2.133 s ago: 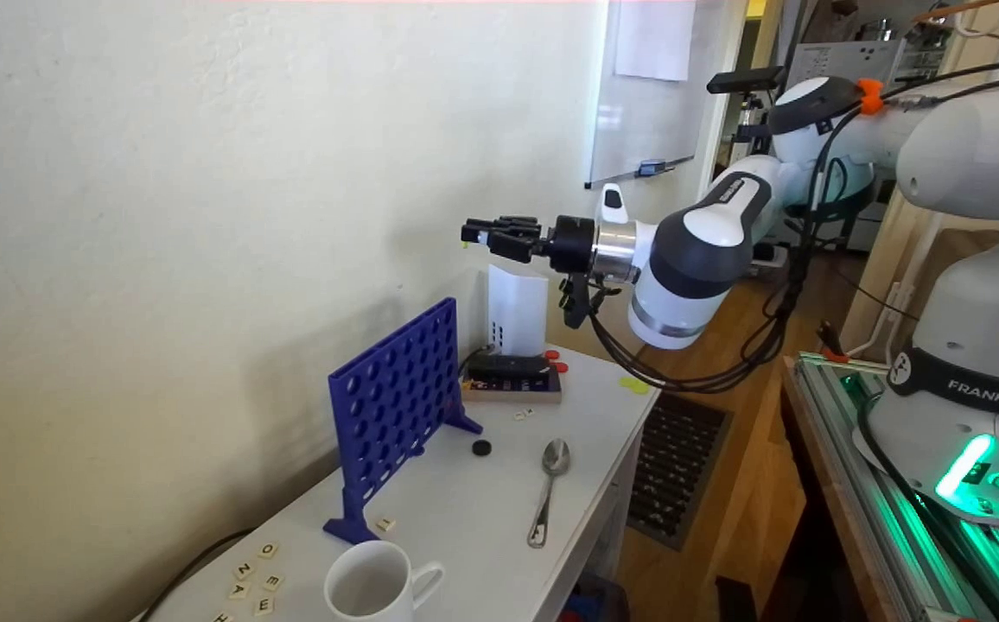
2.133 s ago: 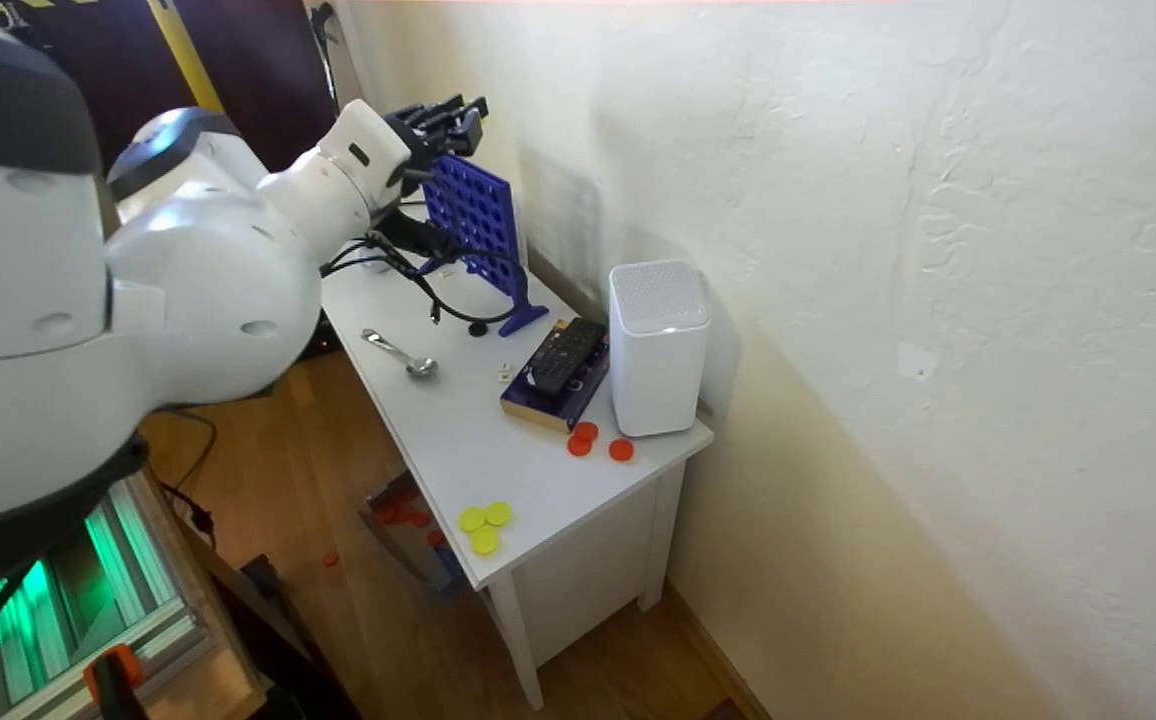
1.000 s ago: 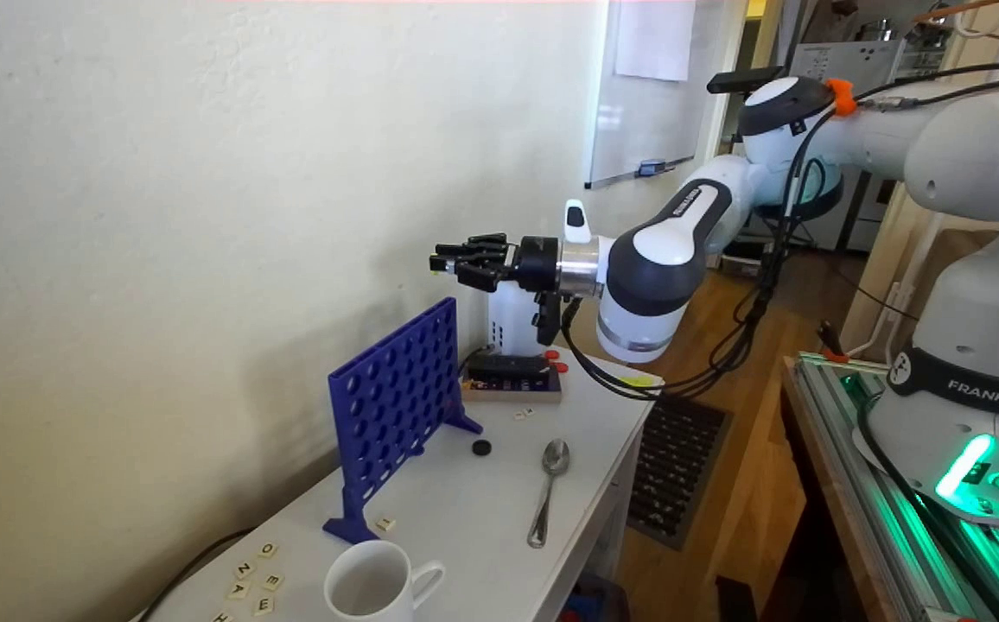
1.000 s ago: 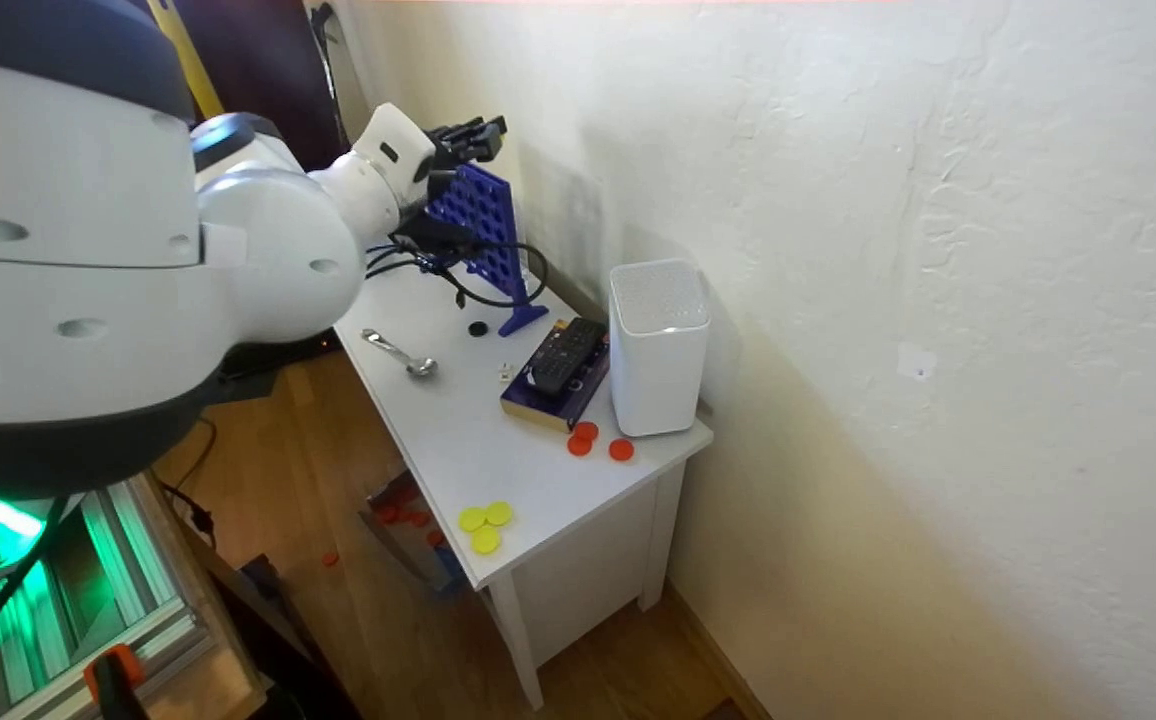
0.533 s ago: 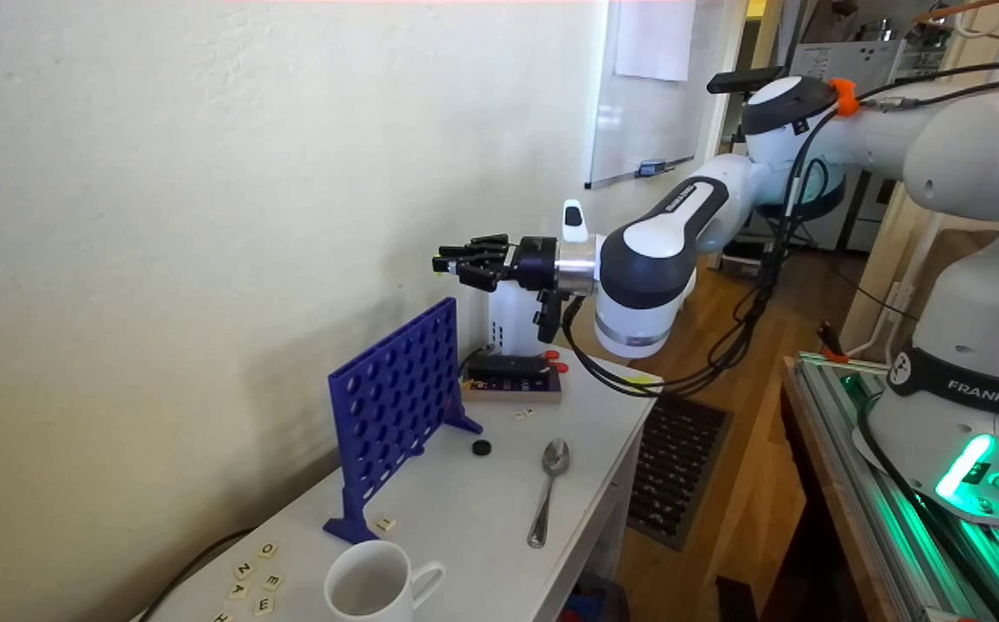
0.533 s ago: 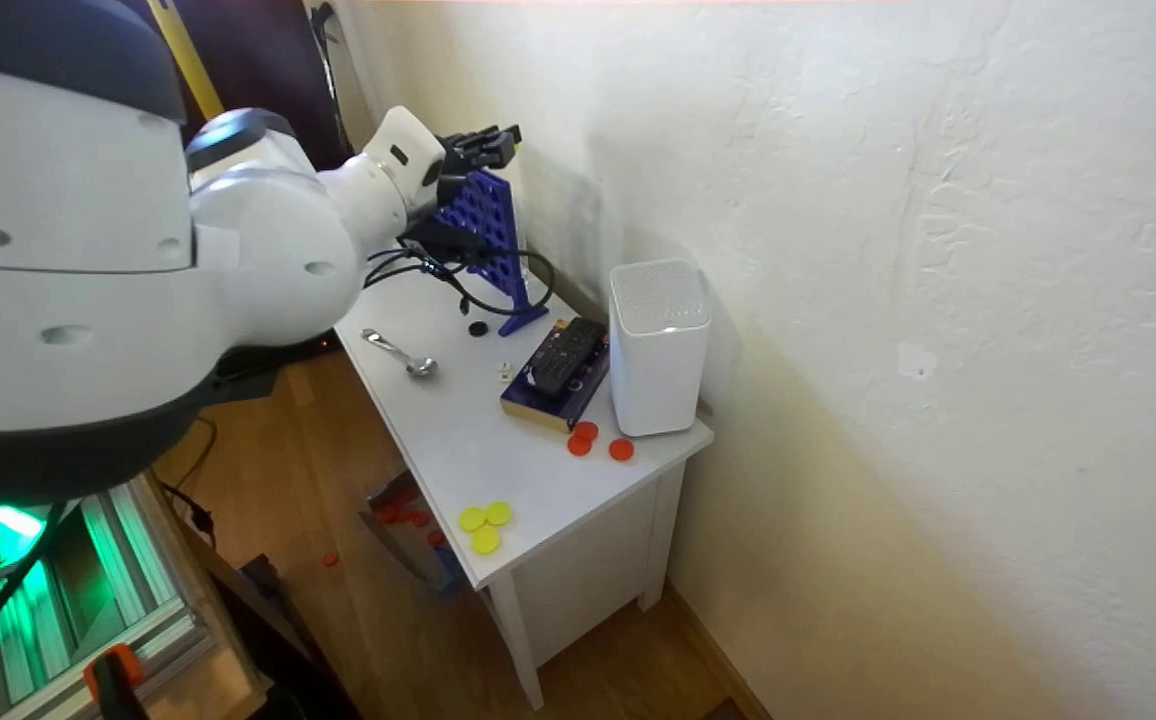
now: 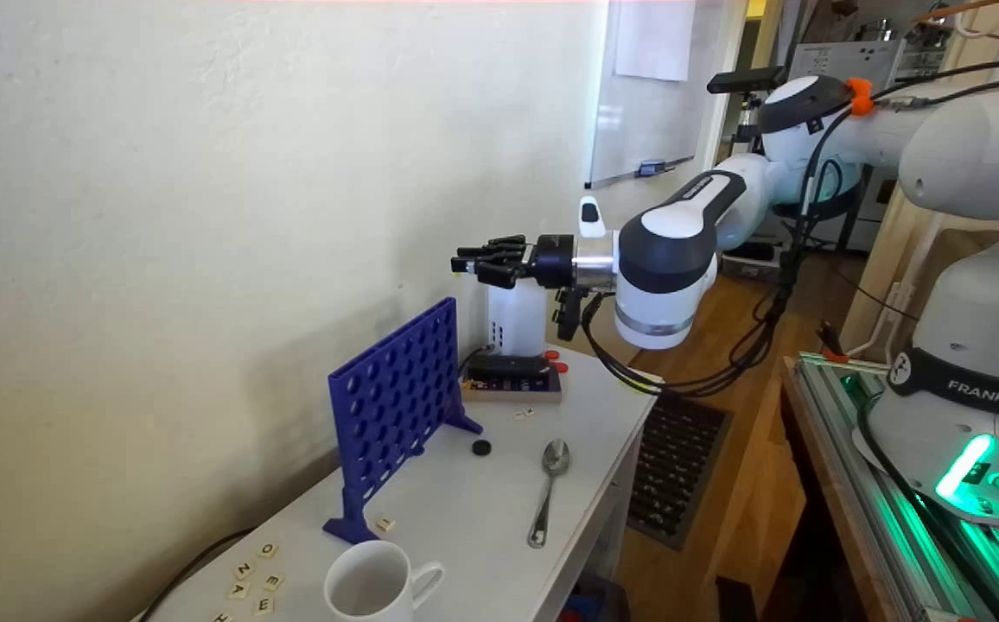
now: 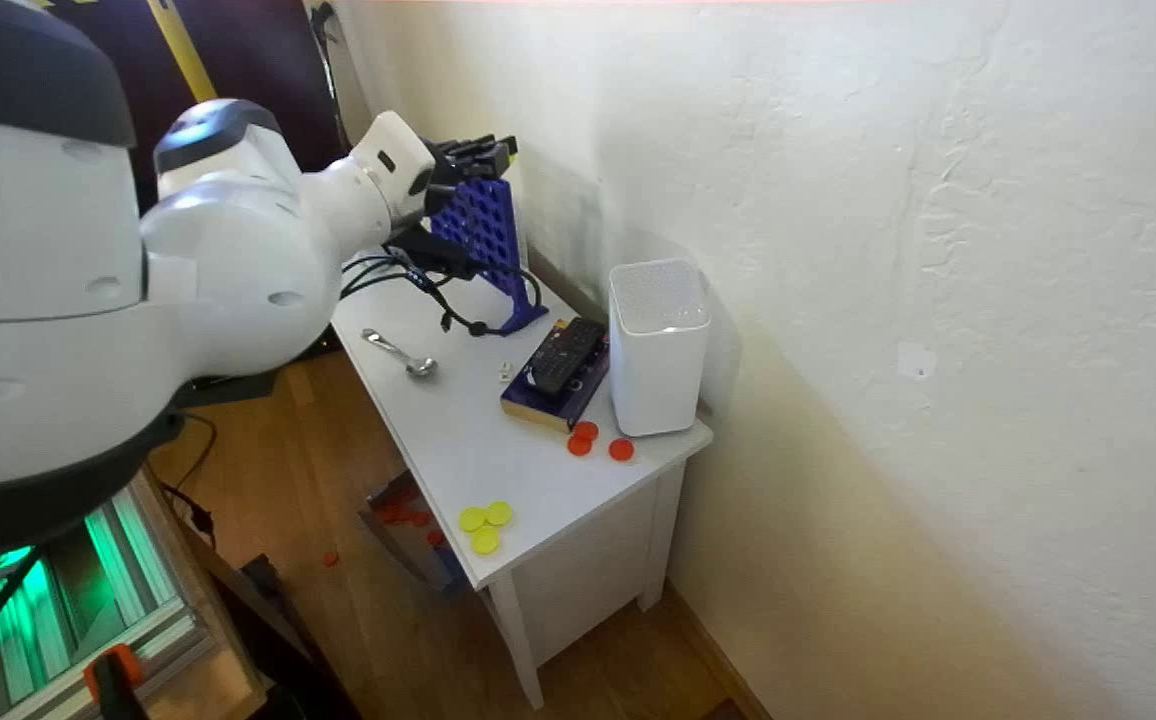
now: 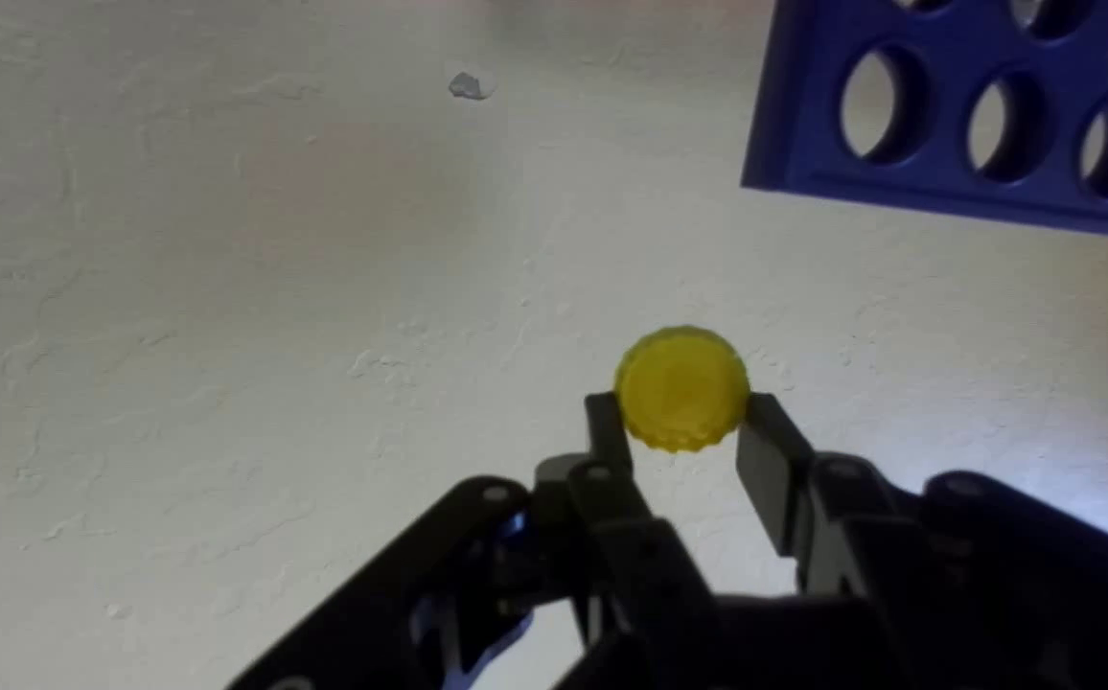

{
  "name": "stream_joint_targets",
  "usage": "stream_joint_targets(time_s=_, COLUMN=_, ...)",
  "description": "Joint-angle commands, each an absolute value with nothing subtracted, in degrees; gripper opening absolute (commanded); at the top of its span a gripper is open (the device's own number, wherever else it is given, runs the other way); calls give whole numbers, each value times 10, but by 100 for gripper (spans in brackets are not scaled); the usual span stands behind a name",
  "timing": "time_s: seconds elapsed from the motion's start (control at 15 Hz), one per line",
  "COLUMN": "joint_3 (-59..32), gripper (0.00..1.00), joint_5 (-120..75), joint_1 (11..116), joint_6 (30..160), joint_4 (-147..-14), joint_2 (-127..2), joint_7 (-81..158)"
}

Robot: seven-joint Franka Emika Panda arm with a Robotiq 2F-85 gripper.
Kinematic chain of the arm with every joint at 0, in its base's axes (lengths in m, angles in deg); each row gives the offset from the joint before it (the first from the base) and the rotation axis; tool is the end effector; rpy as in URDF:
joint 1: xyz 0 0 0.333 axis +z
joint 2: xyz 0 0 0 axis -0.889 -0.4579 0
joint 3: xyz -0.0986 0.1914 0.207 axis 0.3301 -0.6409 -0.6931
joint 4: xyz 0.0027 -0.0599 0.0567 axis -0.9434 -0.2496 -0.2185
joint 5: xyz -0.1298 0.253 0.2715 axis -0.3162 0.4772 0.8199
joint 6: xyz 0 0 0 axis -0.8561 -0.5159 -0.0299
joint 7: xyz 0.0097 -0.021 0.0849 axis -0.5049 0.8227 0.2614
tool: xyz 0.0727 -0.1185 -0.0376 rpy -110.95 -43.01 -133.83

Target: Put one yellow ring inside the last line of the blue object

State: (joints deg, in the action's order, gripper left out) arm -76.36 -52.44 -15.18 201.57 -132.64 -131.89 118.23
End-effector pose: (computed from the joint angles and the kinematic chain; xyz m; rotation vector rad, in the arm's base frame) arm 0.4783 -0.0356 0.1703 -2.2270 -0.3402 -2.1568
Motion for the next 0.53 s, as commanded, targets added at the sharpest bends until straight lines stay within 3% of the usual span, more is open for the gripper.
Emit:
stream_joint_targets(time_s=0.0, joint_3=-755, gripper=9, joint_5=-526, joint_1=-152, joint_6=2028, joint_4=-1356, joint_2=-1319, joint_7=1173)
stream_joint_targets(time_s=0.47, joint_3=-747, gripper=9, joint_5=-552, joint_1=-104, joint_6=2031, joint_4=-1360, joint_2=-1319, joint_7=1132)
